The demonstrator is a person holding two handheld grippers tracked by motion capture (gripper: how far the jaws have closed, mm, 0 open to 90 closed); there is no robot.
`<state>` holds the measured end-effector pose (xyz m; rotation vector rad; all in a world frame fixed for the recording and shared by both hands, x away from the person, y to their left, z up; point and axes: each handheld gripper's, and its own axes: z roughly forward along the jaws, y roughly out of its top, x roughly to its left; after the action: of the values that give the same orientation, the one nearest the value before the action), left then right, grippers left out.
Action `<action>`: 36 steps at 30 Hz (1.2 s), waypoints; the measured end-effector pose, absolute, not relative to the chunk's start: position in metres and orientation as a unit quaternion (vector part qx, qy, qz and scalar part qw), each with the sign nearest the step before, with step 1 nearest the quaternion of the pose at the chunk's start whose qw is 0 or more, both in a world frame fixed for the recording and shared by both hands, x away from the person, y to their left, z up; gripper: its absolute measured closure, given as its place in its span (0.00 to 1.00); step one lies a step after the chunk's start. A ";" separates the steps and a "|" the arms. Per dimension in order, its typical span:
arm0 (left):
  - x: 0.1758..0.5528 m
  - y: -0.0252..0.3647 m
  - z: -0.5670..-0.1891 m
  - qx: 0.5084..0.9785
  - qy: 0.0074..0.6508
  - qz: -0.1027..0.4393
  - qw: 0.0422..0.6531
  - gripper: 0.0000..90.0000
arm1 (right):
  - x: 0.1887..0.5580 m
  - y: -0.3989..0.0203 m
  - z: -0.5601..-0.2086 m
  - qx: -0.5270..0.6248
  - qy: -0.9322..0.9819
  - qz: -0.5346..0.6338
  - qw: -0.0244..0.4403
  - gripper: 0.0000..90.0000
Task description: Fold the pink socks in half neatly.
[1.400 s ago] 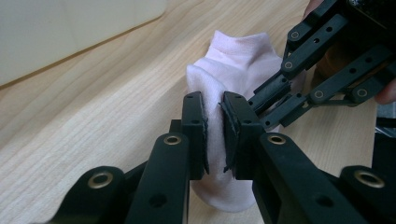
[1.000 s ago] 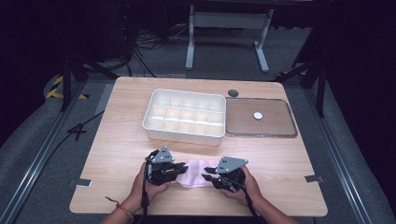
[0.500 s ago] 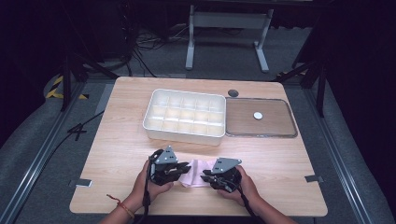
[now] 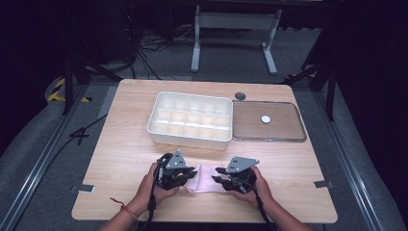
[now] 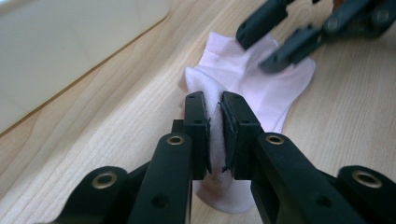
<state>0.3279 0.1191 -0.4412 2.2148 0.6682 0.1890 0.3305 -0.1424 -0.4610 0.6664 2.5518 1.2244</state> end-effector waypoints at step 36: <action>0.342 0.096 -0.437 0.889 0.245 0.076 0.380 0.90 | 0.345 -0.158 -0.477 0.258 0.880 0.387 0.100 0.78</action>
<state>0.3424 0.0960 -0.4370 2.2703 0.6261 0.1932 0.3450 -0.1585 -0.4768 0.7620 2.6000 1.1430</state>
